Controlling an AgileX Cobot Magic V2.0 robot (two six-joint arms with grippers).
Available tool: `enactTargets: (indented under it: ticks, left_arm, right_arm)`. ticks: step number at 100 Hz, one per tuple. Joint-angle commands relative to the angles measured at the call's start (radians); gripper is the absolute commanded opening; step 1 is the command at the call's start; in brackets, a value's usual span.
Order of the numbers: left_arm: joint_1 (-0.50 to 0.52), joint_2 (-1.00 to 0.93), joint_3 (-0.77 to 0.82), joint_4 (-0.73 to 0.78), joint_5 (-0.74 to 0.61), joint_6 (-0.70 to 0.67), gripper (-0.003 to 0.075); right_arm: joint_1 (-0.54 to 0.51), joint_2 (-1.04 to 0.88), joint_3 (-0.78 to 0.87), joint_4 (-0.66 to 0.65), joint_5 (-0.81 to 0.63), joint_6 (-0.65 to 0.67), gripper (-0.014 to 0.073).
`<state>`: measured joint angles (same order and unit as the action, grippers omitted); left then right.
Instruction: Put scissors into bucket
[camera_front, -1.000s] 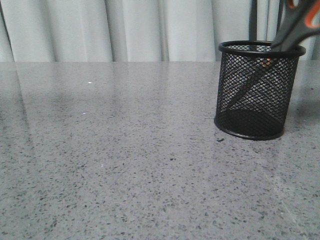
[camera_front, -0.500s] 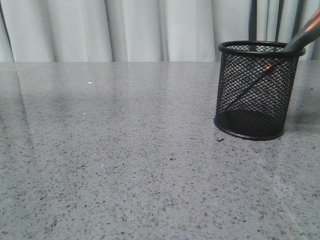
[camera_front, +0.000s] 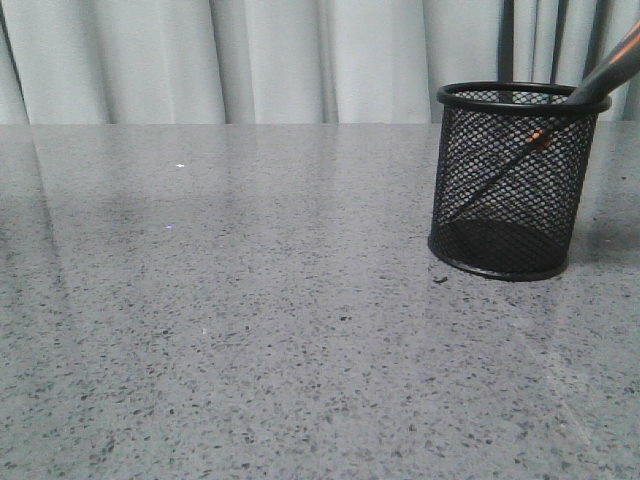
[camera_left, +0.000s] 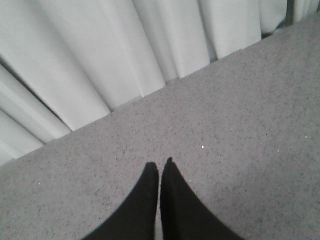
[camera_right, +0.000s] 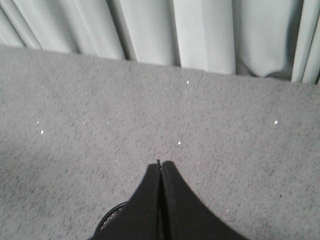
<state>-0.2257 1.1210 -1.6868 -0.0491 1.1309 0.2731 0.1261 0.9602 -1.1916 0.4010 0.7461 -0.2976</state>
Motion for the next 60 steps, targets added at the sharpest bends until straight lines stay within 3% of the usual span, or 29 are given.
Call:
enactTargets:
  ticks: [1,35,60]
  left_arm:
    - [0.004,-0.090,0.109,-0.038,-0.228,-0.017,-0.0021]
    - [0.004,-0.510,0.867,-0.077,-0.816,-0.024,-0.0020]
    - [0.004,-0.865,1.300,-0.125,-1.082,-0.024,-0.0020]
  right_arm:
    - [0.001,-0.084,0.097,0.035,-0.197,-0.044,-0.0069]
    - [0.001,-0.415,0.549,0.035,-0.560,-0.049,-0.0069]
    - [0.001,-0.651,0.819,0.035,-0.607,-0.049,-0.0069]
